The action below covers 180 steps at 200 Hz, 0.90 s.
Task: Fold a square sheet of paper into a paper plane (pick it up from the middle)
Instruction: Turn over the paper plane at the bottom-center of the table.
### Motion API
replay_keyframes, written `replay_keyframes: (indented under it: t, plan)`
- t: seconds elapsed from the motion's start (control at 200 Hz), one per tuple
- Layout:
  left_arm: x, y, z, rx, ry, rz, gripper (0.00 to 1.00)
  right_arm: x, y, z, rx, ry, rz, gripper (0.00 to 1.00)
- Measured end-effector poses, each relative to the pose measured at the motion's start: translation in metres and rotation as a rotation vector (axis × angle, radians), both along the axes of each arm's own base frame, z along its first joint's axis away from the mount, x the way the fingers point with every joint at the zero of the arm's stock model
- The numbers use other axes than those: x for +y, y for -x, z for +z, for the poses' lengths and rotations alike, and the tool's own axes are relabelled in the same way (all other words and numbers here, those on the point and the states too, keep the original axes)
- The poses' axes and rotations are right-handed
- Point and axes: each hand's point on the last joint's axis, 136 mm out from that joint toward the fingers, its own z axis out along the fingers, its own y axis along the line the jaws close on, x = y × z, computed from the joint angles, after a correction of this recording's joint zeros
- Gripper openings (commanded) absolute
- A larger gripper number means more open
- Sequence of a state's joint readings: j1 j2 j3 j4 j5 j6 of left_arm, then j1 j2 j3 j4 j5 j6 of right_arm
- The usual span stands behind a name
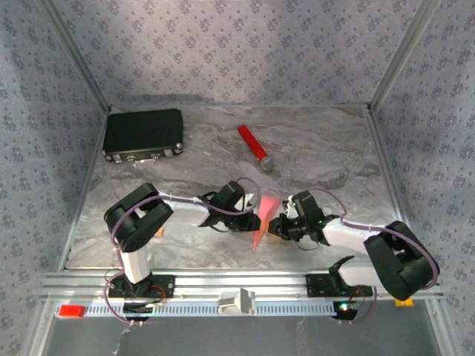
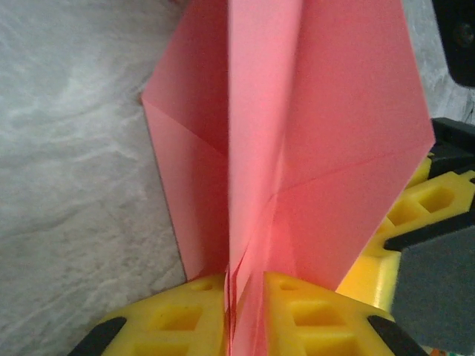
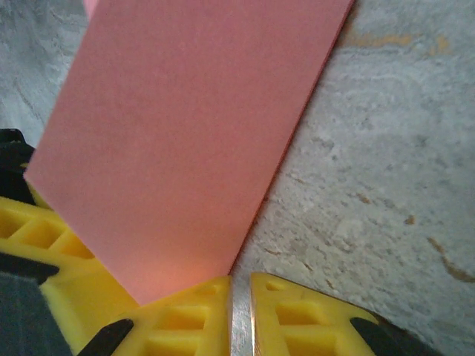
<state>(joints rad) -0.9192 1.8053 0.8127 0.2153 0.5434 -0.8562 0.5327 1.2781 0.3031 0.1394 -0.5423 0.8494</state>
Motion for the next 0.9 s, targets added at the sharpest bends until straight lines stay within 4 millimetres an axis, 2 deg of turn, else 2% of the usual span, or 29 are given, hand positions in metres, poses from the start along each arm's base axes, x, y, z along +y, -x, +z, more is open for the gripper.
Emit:
replay_keyframes:
  t: [0.195, 0.31, 0.42, 0.595, 0.665, 0.735, 0.899]
  plan:
    - [-0.004, 0.001, 0.003, -0.009, 0.015, -0.018, 0.09, -0.001, 0.000, 0.000, -0.005, 0.000, -0.002, 0.15]
    - [-0.003, -0.002, 0.004, -0.028, 0.006, -0.005, 0.06, -0.002, -0.003, 0.007, -0.031, -0.006, -0.013, 0.15]
    - [0.007, -0.009, 0.019, -0.099, -0.022, 0.041, 0.05, -0.010, -0.009, 0.016, -0.065, 0.001, -0.050, 0.16]
    - [0.039, -0.030, 0.066, -0.281, -0.080, 0.194, 0.05, -0.022, -0.019, 0.029, -0.106, 0.026, -0.108, 0.17]
    - [0.056, -0.038, 0.076, -0.336, -0.130, 0.262, 0.05, -0.021, -0.023, 0.035, -0.120, 0.027, -0.115, 0.17]
    - [0.075, -0.043, 0.076, -0.367, -0.204, 0.314, 0.05, -0.020, -0.027, 0.041, -0.134, 0.027, -0.118, 0.17]
    - [0.113, -0.043, 0.056, -0.379, -0.393, 0.368, 0.06, -0.013, -0.032, 0.047, -0.148, 0.033, -0.109, 0.17]
